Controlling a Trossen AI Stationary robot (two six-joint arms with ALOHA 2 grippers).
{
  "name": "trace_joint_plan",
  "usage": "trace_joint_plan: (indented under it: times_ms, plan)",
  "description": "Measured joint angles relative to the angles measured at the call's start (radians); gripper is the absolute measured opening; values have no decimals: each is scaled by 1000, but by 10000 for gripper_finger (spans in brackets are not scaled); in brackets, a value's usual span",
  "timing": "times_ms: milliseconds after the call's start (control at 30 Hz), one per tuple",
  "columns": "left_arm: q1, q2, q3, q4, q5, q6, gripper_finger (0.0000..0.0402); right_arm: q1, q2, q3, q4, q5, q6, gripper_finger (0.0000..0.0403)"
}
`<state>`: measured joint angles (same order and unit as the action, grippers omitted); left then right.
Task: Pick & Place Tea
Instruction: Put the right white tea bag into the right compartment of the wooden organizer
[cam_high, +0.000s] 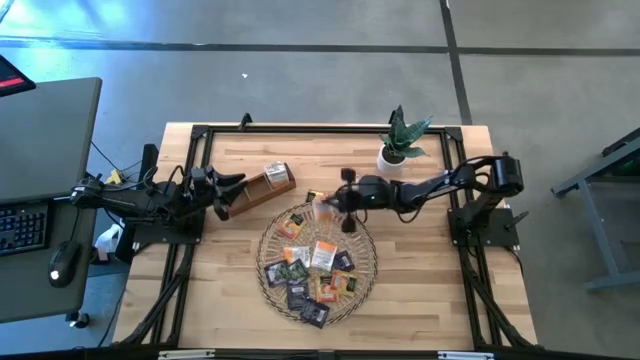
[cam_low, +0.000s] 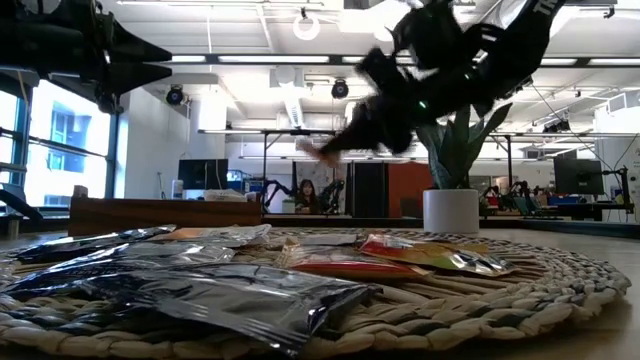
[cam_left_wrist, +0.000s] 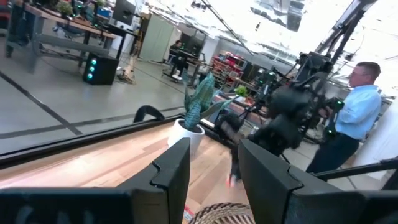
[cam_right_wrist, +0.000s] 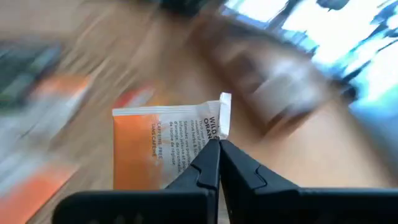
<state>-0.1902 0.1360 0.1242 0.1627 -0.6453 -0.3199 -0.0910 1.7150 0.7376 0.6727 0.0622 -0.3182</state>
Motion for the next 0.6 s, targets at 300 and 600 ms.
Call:
trace_joint_plan:
  times_ms: [300, 600]
  plan:
    - [0, 0, 0, 11, -63, 0, 135, -23, 19, 66, 321, 123, -120, 1]
    - [0, -1, 0, 77, -107, 27, 135, -18, 310, 491, -26, 218, -260, 1]
